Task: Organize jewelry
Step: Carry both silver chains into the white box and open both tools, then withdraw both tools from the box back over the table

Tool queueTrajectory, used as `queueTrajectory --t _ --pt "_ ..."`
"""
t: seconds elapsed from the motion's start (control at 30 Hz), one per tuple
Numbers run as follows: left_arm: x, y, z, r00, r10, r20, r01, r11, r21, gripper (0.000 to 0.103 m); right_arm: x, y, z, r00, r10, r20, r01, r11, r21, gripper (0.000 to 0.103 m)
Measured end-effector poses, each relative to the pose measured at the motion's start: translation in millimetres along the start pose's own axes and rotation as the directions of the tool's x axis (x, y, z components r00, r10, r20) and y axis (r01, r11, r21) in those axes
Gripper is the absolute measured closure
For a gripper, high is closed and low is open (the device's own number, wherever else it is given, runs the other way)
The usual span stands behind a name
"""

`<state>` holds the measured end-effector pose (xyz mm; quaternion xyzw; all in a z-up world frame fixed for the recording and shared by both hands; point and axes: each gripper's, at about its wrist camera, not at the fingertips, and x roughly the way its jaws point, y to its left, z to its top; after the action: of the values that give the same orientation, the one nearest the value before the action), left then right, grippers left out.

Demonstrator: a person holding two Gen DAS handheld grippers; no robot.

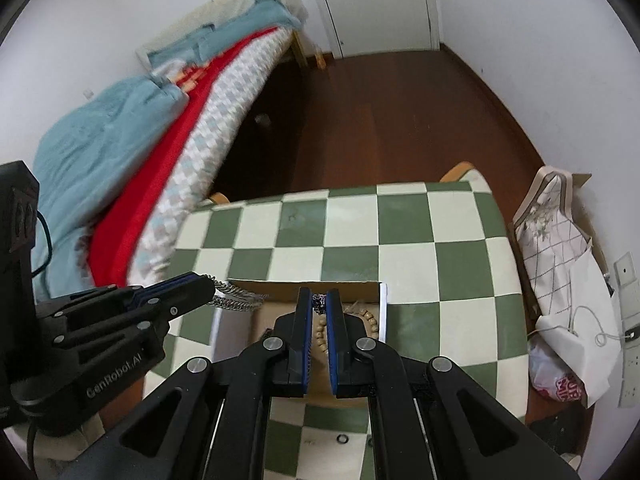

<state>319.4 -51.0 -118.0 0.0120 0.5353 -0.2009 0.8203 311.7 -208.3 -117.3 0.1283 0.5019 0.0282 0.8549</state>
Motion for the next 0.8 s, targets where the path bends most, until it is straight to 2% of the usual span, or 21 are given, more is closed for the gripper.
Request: queueTrajectory --t 0.2,0.37,0.43,0.47,0.5,0.53,0.57,0.63,0.67,0.7,0.73,0.77,0.8 --pt "40 17 6 0.996 0.016 -0.086 -0.019 0.999 -0.030 0.096 54 -6 6 0.995 -0.021 -0.101 0.020 1.000 -0.015 0.096" --pt "45 28 8 0.995 0.032 -0.096 -0.040 0.996 -0.077 0.092 79 -14 2 0.980 0.013 -0.196 -0.008 1.000 0.026 0.095" --pt "42 30 9 0.995 0.050 -0.083 -0.057 0.995 -0.082 0.086 81 -14 0 0.977 0.001 -0.213 0.005 1.000 0.025 0.094" --pt "40 30 10 0.995 0.059 -0.075 -0.065 0.994 -0.085 0.074 82 -14 -1 0.975 0.000 -0.221 0.006 1.000 0.026 0.090" --pt "37 32 10 0.996 0.070 -0.063 -0.075 0.993 -0.092 0.056 81 -14 -2 0.975 -0.003 -0.224 0.010 1.000 0.028 0.086" --pt "32 33 10 0.994 0.094 -0.047 -0.098 0.990 -0.098 0.046 79 -14 -2 0.975 -0.010 -0.223 0.017 0.999 0.031 0.075" --pt "29 35 10 0.992 0.118 -0.034 -0.121 0.987 -0.101 0.028 76 -14 -3 0.976 -0.012 -0.219 0.020 0.999 0.031 0.063" --pt "19 39 9 0.988 0.157 0.001 -0.156 0.982 -0.108 0.024 68 -14 -4 0.978 -0.027 -0.207 0.033 0.999 0.027 0.052" --pt "15 41 8 0.984 0.180 0.010 -0.178 0.978 -0.110 0.023 64 -13 -4 0.979 -0.035 -0.203 0.041 0.999 0.022 0.050" --pt "11 42 6 0.978 0.210 0.016 -0.207 0.972 -0.108 0.018 61 -12 -5 0.979 -0.045 -0.198 0.049 0.999 0.016 0.050" --pt "7 43 3 0.970 0.244 0.026 -0.240 0.965 -0.107 0.013 57 -12 -5 0.980 -0.049 -0.195 0.053 0.998 0.016 0.045" --pt "4 44 0 0.964 0.265 0.033 -0.260 0.960 -0.106 0.001 54 -11 -6 0.979 -0.070 -0.190 0.073 0.997 0.007 0.033" --pt "2 45 -4 0.957 0.289 0.038 -0.284 0.953 -0.102 0.000 51 -10 -8 0.978 -0.103 -0.183 0.103 0.995 -0.011 0.026"
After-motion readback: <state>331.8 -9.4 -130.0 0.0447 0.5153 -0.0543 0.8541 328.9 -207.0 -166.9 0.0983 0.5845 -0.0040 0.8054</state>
